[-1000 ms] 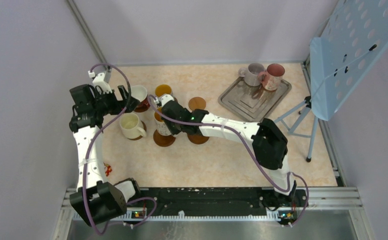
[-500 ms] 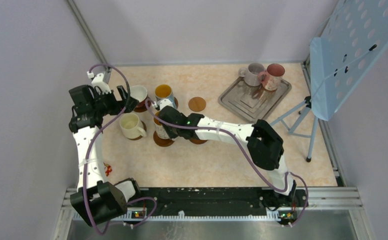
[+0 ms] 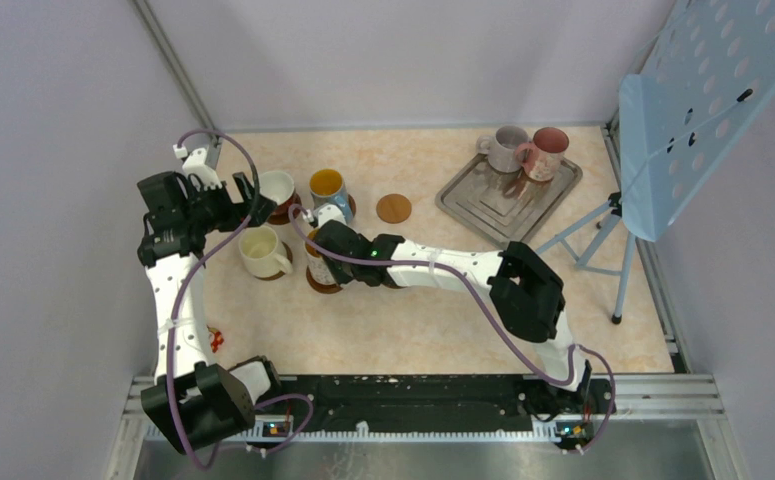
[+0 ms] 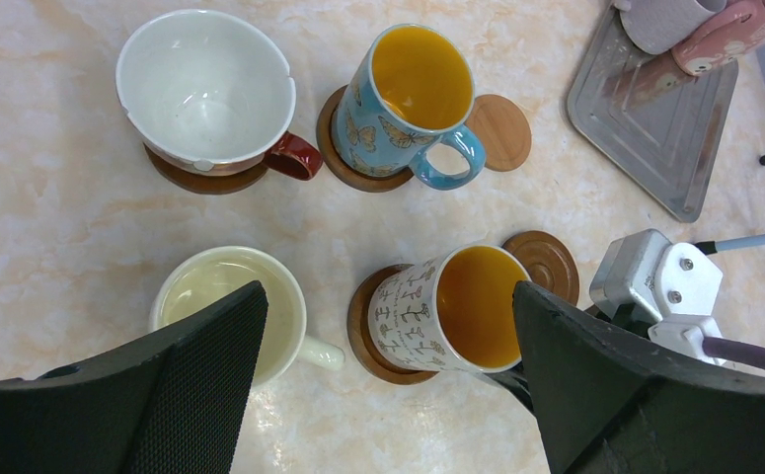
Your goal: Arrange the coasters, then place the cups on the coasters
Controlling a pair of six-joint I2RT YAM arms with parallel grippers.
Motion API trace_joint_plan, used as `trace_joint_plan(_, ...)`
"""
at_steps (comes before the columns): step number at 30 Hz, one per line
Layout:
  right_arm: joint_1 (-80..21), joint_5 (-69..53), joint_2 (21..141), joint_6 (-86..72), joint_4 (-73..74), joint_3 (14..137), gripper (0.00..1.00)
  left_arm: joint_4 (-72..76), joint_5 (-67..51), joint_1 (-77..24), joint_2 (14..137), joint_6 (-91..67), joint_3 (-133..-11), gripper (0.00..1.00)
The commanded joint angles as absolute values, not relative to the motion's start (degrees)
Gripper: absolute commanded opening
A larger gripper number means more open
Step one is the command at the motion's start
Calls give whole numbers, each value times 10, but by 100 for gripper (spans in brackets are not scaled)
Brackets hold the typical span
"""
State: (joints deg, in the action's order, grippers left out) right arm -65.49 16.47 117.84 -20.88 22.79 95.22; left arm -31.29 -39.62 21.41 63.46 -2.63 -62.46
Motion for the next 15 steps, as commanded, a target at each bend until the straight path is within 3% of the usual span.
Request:
trace_joint_plan(1,-665,183,1173,-224,155,966,0,-291,-409,219,621,-24,-623,99)
trace_joint_plan(7,-669,182,1180,-229,167,967,1,-289,-411,220,622,-24,-623,99)
trace_joint_plan(12,-674,193,1183,-235,179,969,12,-287,-413,220,624,-25,-624,99)
trace_joint_plan(15,-675,193,1183,-238,184,969,28,-287,-413,220,625,-24,-625,99)
